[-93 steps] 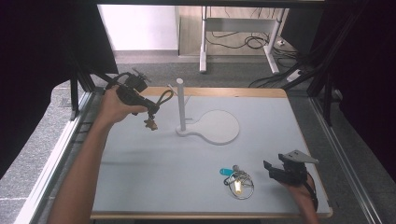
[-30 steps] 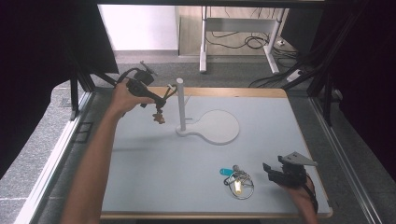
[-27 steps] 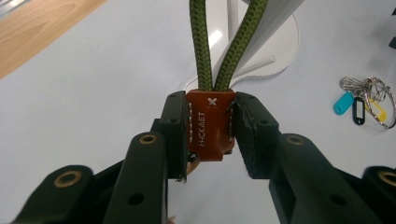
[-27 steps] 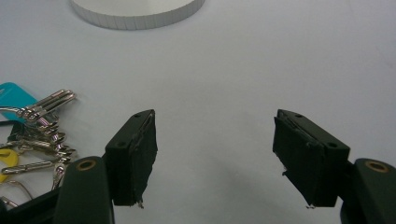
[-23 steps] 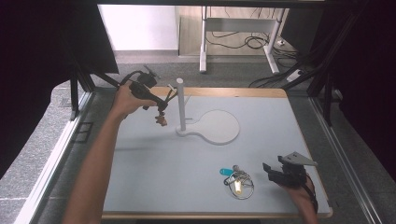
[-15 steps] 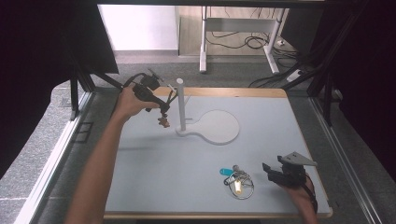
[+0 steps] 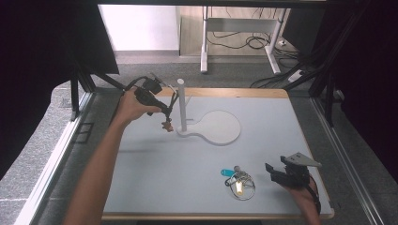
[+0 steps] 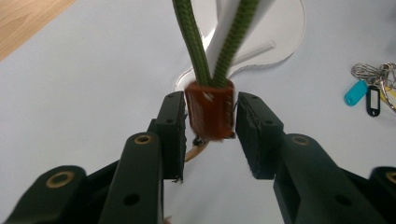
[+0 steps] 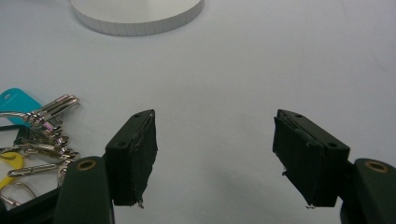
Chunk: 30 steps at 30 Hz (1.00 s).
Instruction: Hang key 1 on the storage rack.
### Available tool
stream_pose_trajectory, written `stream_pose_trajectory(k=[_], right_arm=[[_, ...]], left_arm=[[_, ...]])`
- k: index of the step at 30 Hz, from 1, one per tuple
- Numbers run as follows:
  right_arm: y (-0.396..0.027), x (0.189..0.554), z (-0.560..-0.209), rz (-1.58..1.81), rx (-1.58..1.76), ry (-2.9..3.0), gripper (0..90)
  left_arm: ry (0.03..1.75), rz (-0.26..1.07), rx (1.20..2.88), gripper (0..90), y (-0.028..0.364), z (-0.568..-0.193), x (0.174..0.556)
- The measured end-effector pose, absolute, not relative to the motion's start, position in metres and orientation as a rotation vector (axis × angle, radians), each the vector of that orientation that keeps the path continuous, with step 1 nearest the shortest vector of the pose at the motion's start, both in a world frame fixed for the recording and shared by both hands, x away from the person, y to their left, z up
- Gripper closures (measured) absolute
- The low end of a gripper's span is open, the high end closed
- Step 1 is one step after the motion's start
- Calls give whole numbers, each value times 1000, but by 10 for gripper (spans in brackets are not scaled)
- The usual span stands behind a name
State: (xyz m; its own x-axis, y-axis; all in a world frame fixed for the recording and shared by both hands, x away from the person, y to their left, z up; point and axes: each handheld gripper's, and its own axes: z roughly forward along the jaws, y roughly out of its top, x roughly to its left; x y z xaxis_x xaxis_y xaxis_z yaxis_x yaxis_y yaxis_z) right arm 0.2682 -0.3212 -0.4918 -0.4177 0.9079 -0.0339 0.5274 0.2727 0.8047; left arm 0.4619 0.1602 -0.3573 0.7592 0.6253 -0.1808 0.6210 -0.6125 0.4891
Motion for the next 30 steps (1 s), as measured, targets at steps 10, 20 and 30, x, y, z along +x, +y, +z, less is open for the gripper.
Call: stream_pose_trajectory(k=[10,20,30], right_arm=[[-320,268,-490,1011,1283,2053,310],[-323,260,-475,1096,1248,2048,363],[-318,256,-464,1115,1203,2078,362]], left_arm=[[898,43,2386,565,169,-355,441],[826,85,2369,552,169,-354,406],[804,81,2355,496,177,-365,370]])
